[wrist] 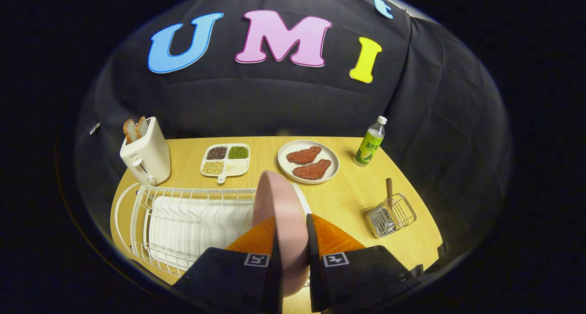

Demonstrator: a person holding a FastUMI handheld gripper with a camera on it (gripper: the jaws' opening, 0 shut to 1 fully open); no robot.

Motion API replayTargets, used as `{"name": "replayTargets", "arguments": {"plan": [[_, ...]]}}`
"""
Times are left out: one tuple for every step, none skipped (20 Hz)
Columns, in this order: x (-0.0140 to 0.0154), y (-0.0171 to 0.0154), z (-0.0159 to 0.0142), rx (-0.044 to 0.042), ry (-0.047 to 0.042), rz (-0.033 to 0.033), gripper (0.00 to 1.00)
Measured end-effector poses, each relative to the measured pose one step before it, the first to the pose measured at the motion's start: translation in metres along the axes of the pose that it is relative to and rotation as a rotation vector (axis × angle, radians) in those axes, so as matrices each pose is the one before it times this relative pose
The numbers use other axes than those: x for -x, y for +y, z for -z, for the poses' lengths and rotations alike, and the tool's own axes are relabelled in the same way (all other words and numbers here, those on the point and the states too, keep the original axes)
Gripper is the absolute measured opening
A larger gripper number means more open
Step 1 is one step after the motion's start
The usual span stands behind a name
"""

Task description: Take the plate from the dish rack, then take the spoon from the basket and place it into the plate.

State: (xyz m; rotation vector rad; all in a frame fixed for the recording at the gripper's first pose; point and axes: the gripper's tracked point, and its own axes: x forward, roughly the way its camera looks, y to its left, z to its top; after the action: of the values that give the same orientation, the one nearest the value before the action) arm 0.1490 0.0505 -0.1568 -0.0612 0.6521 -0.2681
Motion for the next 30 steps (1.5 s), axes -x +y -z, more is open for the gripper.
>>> {"name": "replayTargets", "arguments": {"plan": [[0.00034,-0.0018,-0.00031,-0.01218,0.00485,0.00651,0.27],[-0.00017,-0.00214,-0.00144,-0.01157,0.00319,0.00955,0.27],[-0.00005,-0.00357,-0.00151,-0.00416,0.00066,0.01054,0.27],[0.00112,-0.00383,-0.00239,-0.00028,-0.00373,0.01528,0.27],[0.00146,-0.00195,-0.00774,0.0002,-0.0257,0.00381,0.27],[0.00027,0.00303,0.00075,0.01407,0.00283,-0.00709,0.27],[0.00435,0.00014,0.0006,0.01888,-0.00724,-0.00098,0.27],[0.0001,0.00117,0.00064,0.00666,-0.00416,-0.00454,0.27],[0.00032,0.00047,0.00048,0.00312,0.00017,-0.00602,0.27],[0.00137,-0.00088,-0.00002,-0.00058,0.0018,-0.01048,0.27],[-0.0001,-0.00142,0.00229,-0.0003,0.00613,-0.01196,0.27],[0.00048,-0.00241,0.00149,-0.00279,0.00508,-0.01356,0.27],[-0.00067,-0.00181,0.00199,-0.00839,0.01031,-0.00973,0.27],[0.00104,-0.00215,0.00128,-0.01463,0.00884,-0.00511,0.27],[0.00057,-0.00116,0.0001,-0.00903,0.00587,0.00435,0.27],[-0.00031,0.00037,-0.00323,0.01088,-0.01037,0.0122,0.27],[0.00042,0.00057,-0.00212,0.0201,-0.01058,0.01559,0.27],[0.00117,0.00264,-0.00159,0.02015,-0.01089,0.01508,0.27],[0.00233,0.00547,-0.00415,0.02785,-0.02213,0.00819,0.27],[0.00304,0.00277,-0.00568,0.04166,-0.03316,0.01296,0.27],[0.0035,0.00196,-0.00758,0.05101,-0.04183,0.01067,0.27],[0.00238,0.00359,-0.00759,0.04322,-0.04242,0.00059,0.27],[0.00361,0.00763,-0.00411,0.02215,-0.02474,-0.01668,0.27],[0.0048,0.00754,-0.00168,-0.00222,-0.00507,-0.03217,0.25],[0.00065,0.00536,0.00025,-0.01043,-0.00039,-0.02368,0.23],[-0.0009,-0.00116,0.00013,0.00375,-0.00833,-0.01455,0.21],[0.00013,0.00023,0.00604,0.00175,0.01095,-0.02571,0.19],[0.00147,0.00117,0.00093,-0.00843,0.00731,-0.03094,0.16],[-0.0001,-0.00171,0.00482,-0.01416,0.00617,-0.02067,0.15],[0.00116,-0.00485,0.00338,-0.01749,-0.00005,-0.01592,0.14]]}}
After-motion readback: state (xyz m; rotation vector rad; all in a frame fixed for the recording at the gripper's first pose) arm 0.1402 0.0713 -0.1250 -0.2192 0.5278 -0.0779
